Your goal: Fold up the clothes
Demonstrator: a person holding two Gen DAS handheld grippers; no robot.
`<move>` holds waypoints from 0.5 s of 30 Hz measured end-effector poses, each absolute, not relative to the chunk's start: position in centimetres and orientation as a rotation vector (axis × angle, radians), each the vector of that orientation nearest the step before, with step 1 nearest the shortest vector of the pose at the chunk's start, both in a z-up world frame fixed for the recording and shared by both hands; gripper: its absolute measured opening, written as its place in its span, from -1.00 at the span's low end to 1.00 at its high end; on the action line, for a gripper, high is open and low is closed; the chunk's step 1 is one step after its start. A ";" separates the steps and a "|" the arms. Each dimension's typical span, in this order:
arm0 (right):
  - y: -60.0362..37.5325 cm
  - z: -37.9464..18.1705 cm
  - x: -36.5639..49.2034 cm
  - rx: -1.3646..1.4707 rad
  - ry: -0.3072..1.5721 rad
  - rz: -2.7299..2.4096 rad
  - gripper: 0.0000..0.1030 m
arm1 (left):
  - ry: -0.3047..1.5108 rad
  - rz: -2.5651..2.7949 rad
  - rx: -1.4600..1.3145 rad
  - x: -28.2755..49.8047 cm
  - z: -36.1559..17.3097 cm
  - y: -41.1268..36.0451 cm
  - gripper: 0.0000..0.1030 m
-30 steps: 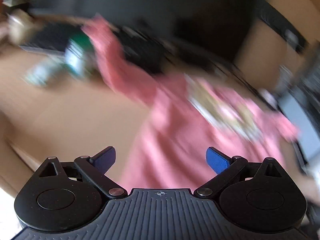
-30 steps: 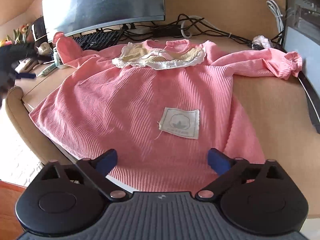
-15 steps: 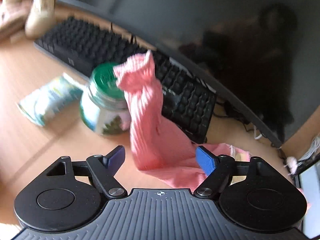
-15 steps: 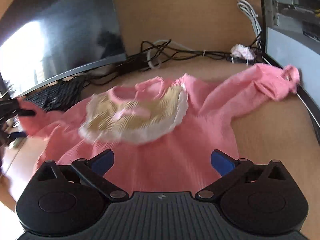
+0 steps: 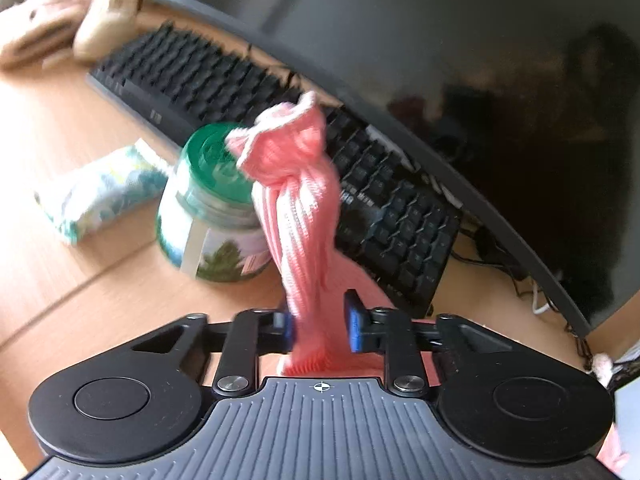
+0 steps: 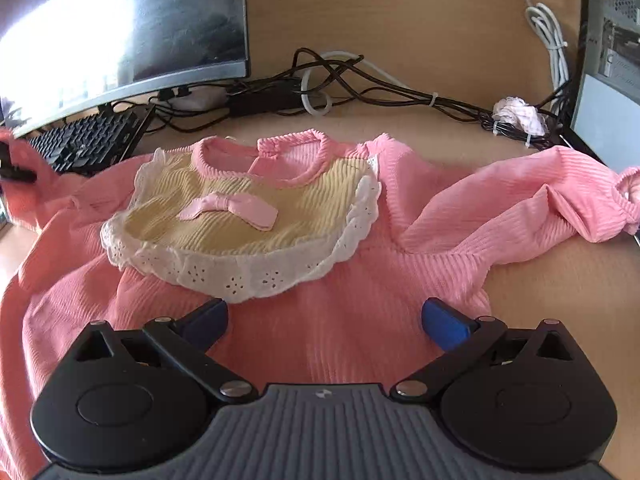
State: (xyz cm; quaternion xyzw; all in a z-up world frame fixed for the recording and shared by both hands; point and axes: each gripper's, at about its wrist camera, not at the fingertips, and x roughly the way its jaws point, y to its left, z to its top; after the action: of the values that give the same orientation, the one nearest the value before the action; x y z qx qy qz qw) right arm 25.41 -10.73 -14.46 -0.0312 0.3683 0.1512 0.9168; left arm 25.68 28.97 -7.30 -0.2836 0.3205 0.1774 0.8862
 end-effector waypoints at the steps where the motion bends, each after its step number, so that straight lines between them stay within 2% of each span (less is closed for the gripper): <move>1: -10.7 -14.5 25.4 -0.071 0.759 0.314 1.00 | 0.652 0.375 -0.557 25.8 -6.8 28.7 -0.66; 3: -10.7 -14.5 25.6 -0.079 0.762 0.317 1.00 | 0.623 0.388 -0.523 26.0 -5.9 28.1 -0.83; 10: -10.9 -14.4 25.7 -0.069 0.755 0.333 1.00 | 0.508 0.159 -0.278 26.4 -1.9 20.4 -0.85; 15: -12.5 -14.3 25.6 0.043 0.731 0.363 1.00 | 0.594 -0.100 -0.272 26.2 -3.4 16.4 -0.81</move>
State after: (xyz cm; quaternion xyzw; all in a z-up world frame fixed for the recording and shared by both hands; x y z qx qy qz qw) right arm 25.57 -12.54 -14.32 0.0211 0.3556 0.1763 0.9176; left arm 26.22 16.38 -3.36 -0.1337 0.2914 -0.0490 0.9459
